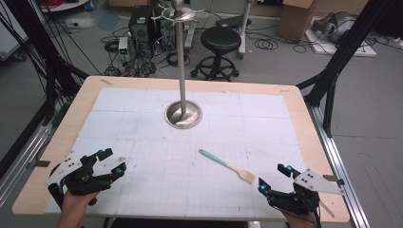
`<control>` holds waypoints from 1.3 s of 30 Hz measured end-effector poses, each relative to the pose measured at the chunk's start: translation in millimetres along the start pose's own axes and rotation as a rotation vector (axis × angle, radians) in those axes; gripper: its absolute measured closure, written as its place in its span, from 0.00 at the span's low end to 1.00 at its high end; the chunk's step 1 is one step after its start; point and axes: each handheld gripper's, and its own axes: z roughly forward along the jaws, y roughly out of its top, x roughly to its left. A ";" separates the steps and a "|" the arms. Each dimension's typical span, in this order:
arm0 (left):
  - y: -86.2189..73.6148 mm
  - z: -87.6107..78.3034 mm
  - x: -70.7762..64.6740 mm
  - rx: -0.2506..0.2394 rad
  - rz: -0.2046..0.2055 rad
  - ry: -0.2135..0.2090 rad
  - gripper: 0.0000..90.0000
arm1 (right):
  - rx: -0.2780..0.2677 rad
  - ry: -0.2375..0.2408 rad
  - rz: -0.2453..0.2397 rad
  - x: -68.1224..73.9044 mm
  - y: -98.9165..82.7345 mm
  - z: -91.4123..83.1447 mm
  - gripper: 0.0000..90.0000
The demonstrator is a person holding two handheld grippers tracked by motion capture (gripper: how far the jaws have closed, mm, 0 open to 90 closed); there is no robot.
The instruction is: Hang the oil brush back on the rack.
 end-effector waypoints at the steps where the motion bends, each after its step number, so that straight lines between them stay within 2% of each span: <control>1: -0.4 0.1 -0.1 0.003 0.000 0.001 0.22 | 0.004 0.008 -0.004 -0.4 0.4 3.1 0.19; 5: -0.3 0.3 0.9 -0.002 -0.006 0.000 0.22 | 0.026 0.035 -0.034 -0.1 4.9 17.4 0.19; 7: -0.4 0.4 1.0 0.001 -0.002 -0.002 0.22 | 0.049 0.040 -0.021 0.0 8.3 25.5 0.20; 9: -1.2 1.1 1.2 0.009 0.000 -0.004 0.22 | 0.051 0.047 -0.022 -0.7 12.6 32.7 0.25; 13: -1.0 1.7 -0.1 0.007 -0.001 -0.011 0.22 | 0.078 0.062 -0.045 0.5 19.6 50.2 0.28; 17: -0.6 1.0 -1.3 0.008 0.006 -0.015 0.23 | 0.114 0.110 -0.007 3.6 23.6 70.8 0.27; 20: -0.7 1.2 -0.6 0.007 0.002 -0.016 0.23 | 0.153 0.114 -0.023 7.2 27.1 86.2 0.27; 22: -0.8 1.8 -0.3 0.007 0.003 -0.019 0.23 | 0.190 0.131 -0.064 9.9 30.4 97.4 0.32; 24: -0.9 2.6 -0.6 0.013 0.002 -0.024 0.23 | 0.225 0.145 -0.104 11.7 32.1 107.5 0.42; 26: -0.8 3.7 -1.7 0.016 0.008 -0.030 0.23 | 0.260 0.169 -0.126 10.9 30.7 117.2 0.52; 29: -1.0 4.5 -3.2 0.019 0.013 -0.039 0.23 | 0.348 0.179 -0.157 7.6 24.4 130.9 0.60; 31: -1.8 5.0 -3.7 0.024 0.015 -0.043 0.23 | 0.368 0.197 -0.140 3.5 20.6 135.2 0.63; 34: -1.8 5.7 -4.4 0.023 0.014 -0.048 0.23 | 0.394 0.204 -0.155 -1.1 19.3 140.2 0.68; 39: -2.4 7.9 -5.0 0.031 0.017 -0.056 0.23 | 0.445 0.215 -0.145 -4.3 15.5 148.5 0.74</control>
